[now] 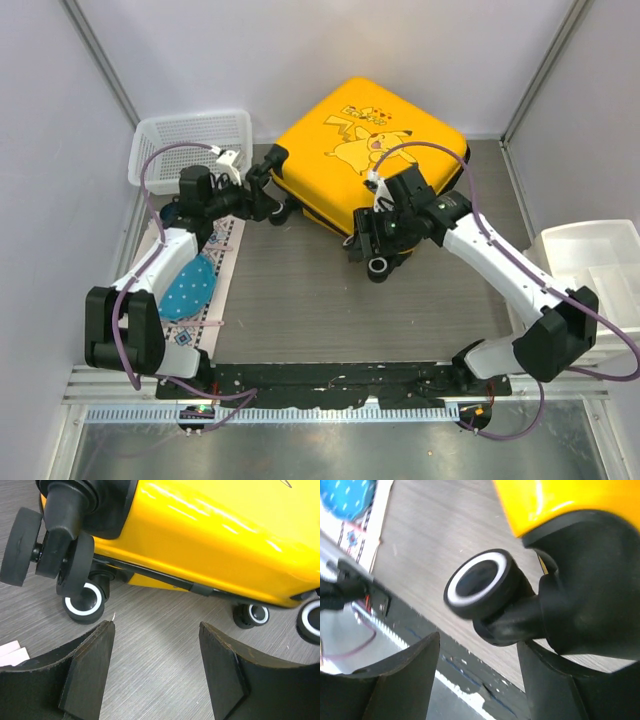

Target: Open, take out, and arrange the luggage

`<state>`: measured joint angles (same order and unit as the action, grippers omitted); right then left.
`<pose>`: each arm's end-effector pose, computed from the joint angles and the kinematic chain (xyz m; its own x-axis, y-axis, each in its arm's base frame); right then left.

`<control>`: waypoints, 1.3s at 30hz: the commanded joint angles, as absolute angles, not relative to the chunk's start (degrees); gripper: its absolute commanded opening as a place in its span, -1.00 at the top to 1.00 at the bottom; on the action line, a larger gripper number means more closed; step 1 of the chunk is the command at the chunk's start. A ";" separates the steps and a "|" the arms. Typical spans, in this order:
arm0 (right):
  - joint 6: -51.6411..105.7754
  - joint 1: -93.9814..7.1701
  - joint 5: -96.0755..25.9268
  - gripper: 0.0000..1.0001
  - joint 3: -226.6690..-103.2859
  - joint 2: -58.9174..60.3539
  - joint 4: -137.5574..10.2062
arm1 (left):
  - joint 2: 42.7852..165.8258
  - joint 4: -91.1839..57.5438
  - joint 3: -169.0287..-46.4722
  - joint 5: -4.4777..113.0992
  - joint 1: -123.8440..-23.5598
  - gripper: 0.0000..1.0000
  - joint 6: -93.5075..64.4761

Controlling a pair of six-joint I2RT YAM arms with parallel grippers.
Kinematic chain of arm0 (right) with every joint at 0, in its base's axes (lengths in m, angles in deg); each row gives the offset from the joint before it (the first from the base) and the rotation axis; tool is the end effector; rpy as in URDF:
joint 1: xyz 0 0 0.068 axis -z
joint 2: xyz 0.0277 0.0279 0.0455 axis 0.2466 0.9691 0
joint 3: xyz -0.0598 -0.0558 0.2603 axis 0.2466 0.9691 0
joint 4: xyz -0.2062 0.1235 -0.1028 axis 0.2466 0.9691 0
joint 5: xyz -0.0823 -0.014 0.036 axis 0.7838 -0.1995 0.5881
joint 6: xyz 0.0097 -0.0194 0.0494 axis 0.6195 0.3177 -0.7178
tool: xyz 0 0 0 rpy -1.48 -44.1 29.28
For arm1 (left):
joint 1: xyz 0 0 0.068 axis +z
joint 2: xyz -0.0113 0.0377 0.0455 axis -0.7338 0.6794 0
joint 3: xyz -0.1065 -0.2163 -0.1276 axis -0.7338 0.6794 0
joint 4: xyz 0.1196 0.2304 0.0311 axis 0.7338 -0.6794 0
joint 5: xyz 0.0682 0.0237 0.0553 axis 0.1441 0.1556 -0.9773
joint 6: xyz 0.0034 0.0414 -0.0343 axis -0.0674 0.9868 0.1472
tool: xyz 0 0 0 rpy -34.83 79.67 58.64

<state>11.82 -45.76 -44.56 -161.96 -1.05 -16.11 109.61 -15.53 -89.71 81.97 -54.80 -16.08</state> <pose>0.2363 0.1570 0.3156 -0.8881 -0.1230 -0.4429 -0.3346 0.8337 0.4394 0.3123 -0.0628 0.2776 -0.5259 -0.1157 -0.8426 0.5361 0.7241 -0.4340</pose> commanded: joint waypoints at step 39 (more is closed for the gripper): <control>29.84 -0.83 -39.46 0.15 -211.42 43.99 -30.08 | 104.31 -12.60 -88.84 77.78 -55.29 -0.43 -19.81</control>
